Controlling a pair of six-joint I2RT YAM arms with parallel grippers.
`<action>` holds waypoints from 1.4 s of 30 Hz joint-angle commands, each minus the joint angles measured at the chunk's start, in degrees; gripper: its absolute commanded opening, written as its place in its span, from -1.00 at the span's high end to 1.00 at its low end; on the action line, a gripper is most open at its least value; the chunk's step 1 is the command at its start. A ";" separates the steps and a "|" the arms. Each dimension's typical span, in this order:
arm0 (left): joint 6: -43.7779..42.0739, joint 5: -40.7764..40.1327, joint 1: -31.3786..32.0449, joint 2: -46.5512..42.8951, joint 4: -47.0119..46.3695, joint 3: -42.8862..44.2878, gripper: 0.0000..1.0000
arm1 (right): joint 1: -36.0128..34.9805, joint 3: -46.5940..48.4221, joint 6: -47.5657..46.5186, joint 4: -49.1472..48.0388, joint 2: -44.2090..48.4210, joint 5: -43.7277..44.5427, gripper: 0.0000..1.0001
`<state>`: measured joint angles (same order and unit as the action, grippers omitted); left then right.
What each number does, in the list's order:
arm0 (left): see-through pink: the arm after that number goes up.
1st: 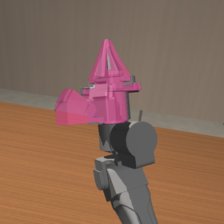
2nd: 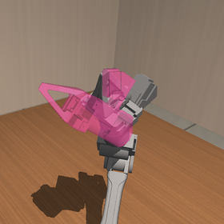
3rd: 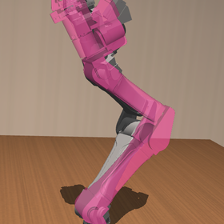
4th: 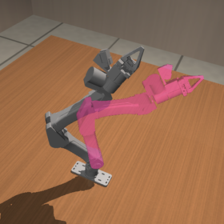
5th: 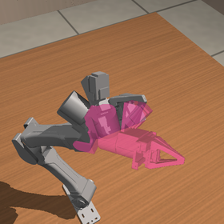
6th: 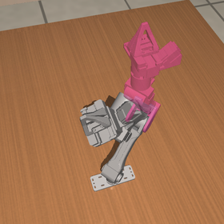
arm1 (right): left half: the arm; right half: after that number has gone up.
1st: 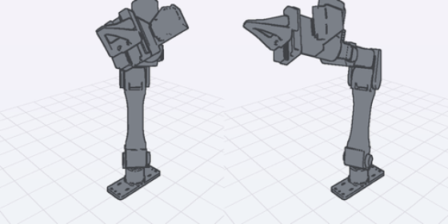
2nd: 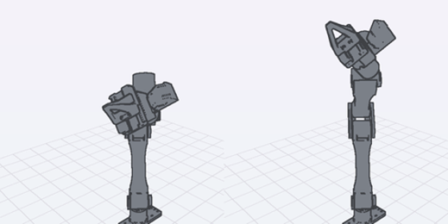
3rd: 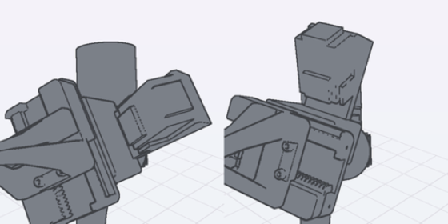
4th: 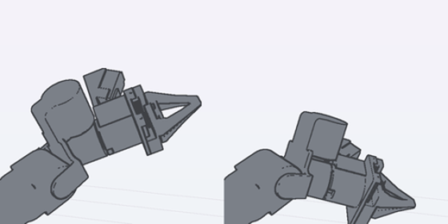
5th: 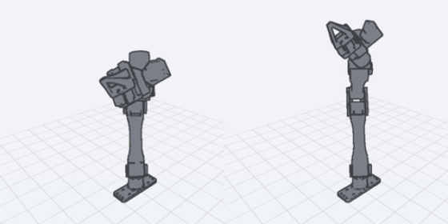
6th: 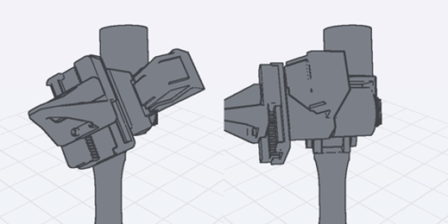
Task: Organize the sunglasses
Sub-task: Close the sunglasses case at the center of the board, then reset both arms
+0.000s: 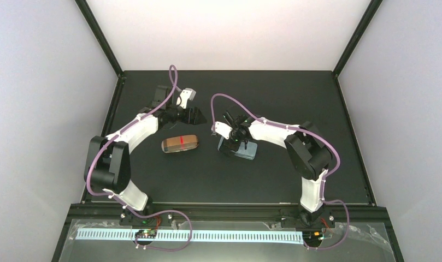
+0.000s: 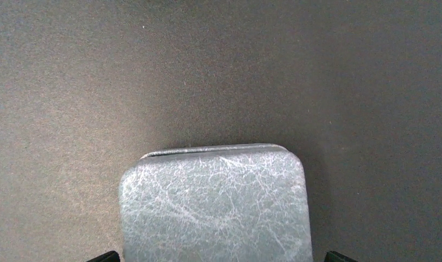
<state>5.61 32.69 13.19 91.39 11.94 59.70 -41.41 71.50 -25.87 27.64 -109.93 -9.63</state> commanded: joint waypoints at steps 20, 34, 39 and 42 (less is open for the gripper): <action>-16.20 -22.07 -1.98 -10.05 0.16 6.06 -0.97 | 20.39 -6.20 4.76 0.49 26.61 1.96 -0.99; -17.71 -11.15 -10.71 -25.15 -15.83 -6.48 -0.98 | 31.56 -15.73 15.80 -17.60 49.84 10.24 -0.99; -17.44 -8.53 -10.64 -27.11 -10.42 -5.00 -0.97 | 31.58 -15.49 13.83 -16.43 53.42 14.46 -0.99; -16.03 -9.74 -10.64 -28.25 -9.57 -4.72 -0.97 | 31.57 -16.46 13.30 -16.50 54.83 15.03 -0.99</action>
<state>-10.94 21.26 2.63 65.21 2.92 53.87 -9.87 56.31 -11.51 13.17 -56.77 2.17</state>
